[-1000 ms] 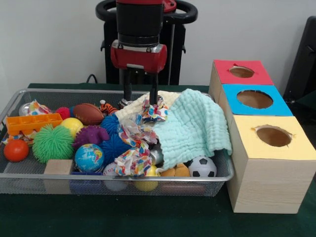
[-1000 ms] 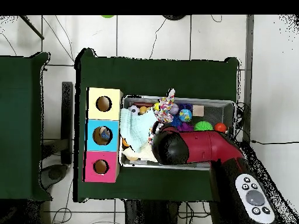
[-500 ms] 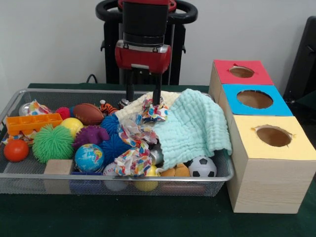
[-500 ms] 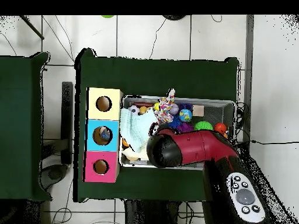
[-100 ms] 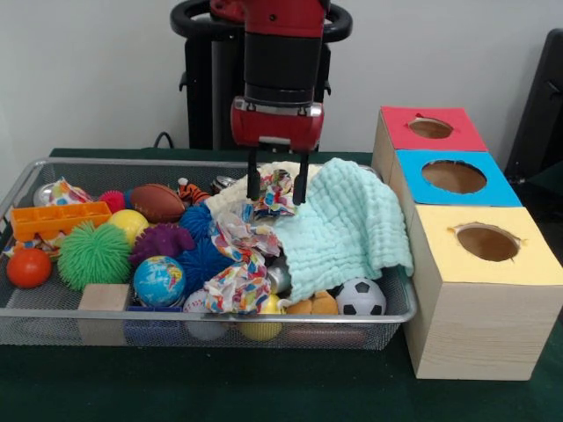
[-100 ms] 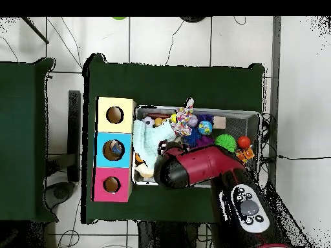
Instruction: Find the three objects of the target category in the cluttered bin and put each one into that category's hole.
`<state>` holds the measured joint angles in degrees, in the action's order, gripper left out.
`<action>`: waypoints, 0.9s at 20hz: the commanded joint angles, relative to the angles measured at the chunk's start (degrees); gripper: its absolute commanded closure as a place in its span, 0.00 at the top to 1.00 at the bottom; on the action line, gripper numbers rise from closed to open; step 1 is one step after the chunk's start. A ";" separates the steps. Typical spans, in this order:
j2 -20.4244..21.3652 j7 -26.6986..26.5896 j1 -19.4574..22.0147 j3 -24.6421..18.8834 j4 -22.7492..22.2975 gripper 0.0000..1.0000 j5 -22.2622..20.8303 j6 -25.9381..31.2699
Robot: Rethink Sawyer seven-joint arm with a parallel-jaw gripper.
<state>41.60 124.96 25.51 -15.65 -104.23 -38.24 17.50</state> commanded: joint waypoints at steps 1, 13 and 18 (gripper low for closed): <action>-5.94 4.35 -2.71 5.40 4.54 1.00 -5.09 -5.78; -9.28 3.65 -8.50 11.99 8.10 1.00 -2.90 -6.48; -7.58 1.67 -7.85 10.14 7.31 1.00 -1.23 -3.55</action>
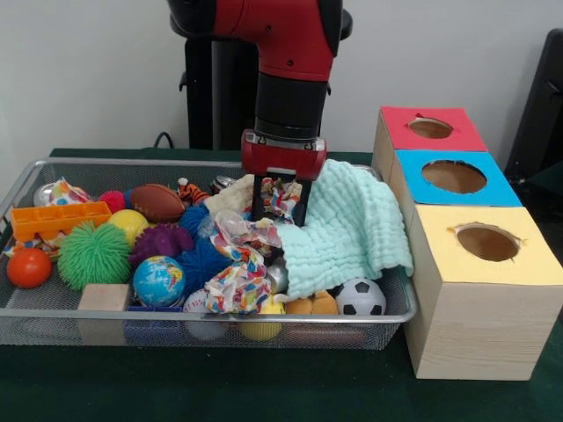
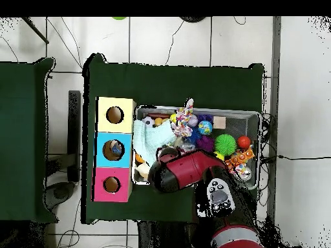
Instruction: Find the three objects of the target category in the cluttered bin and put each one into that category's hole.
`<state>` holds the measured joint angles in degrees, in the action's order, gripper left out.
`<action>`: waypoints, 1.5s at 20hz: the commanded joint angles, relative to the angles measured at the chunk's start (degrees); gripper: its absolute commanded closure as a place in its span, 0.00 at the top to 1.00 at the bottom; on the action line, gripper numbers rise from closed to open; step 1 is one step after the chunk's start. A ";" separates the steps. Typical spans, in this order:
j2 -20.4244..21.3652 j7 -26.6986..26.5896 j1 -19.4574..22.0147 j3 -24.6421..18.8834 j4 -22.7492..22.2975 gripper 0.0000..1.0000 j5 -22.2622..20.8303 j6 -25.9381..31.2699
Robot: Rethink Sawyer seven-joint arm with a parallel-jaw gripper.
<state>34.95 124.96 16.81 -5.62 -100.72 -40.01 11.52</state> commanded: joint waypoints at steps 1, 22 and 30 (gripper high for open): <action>-0.27 0.90 1.49 -0.75 3.31 1.00 1.01 3.37; 4.08 -6.53 9.87 -8.48 2.11 1.00 3.66 10.65; 0.51 -8.75 12.57 -10.30 5.71 1.00 2.58 11.55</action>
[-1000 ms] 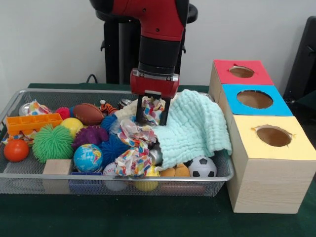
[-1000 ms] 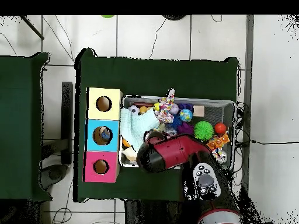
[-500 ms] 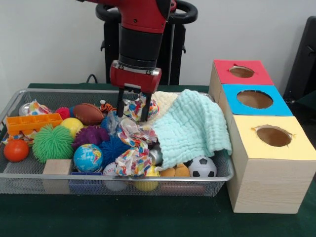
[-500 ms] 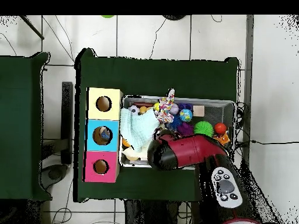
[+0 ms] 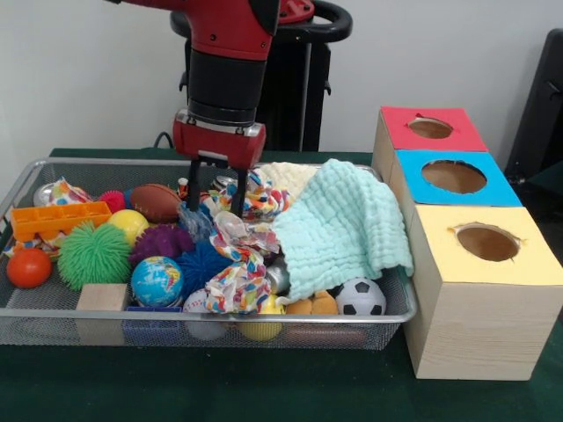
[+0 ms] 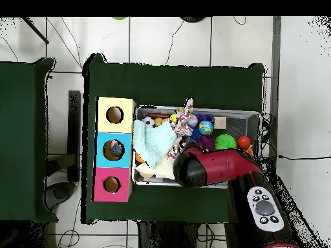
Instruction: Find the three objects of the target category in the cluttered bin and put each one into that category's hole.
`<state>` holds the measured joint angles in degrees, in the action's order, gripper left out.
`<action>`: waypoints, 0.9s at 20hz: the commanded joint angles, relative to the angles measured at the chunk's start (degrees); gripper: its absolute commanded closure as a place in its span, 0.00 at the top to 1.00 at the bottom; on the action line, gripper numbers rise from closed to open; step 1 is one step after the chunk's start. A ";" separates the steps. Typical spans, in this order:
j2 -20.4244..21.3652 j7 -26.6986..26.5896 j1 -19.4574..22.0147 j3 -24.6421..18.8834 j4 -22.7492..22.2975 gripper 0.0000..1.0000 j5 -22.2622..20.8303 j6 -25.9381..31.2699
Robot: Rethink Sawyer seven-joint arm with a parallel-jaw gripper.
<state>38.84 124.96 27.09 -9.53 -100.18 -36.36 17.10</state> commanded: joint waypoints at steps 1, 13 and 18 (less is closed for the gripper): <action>-4.10 -8.67 2.29 -6.36 5.61 1.00 -1.38 5.86; -4.41 -9.17 2.93 -7.53 4.58 1.00 -1.54 6.60; -1.54 -11.56 4.00 -9.65 3.74 1.00 0.47 10.89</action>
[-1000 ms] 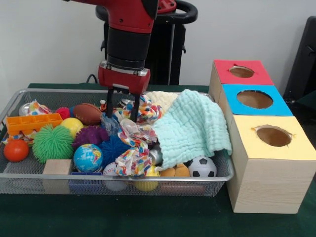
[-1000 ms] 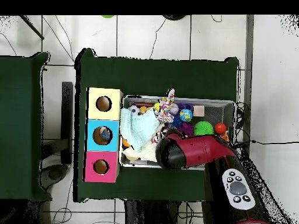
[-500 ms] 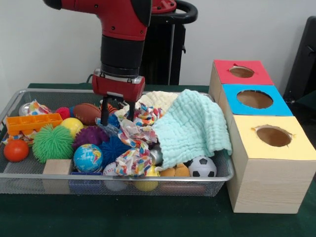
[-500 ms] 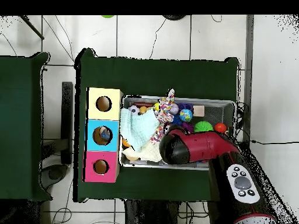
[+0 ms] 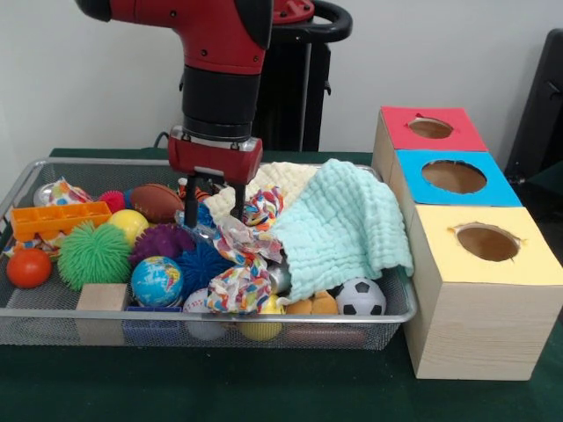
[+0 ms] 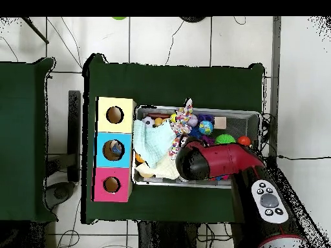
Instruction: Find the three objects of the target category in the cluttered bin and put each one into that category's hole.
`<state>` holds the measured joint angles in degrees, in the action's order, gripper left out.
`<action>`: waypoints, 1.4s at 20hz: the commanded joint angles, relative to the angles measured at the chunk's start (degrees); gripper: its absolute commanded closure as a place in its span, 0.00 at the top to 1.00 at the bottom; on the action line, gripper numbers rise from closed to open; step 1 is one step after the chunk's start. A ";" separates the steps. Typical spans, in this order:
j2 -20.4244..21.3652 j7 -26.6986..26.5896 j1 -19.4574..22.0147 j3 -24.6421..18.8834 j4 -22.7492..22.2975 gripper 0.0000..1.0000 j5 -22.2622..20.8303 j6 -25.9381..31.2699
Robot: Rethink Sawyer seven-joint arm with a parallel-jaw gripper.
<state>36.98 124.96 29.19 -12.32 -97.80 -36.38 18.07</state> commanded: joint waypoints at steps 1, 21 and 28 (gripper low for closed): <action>1.00 -11.79 1.93 -7.30 1.15 1.00 0.93 10.87; -3.10 -12.98 6.34 -11.12 1.37 1.00 -4.67 9.62; -2.79 -15.84 8.70 -13.47 0.38 1.00 -4.76 10.48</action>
<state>36.19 124.89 36.00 -20.50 -97.80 -36.40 25.47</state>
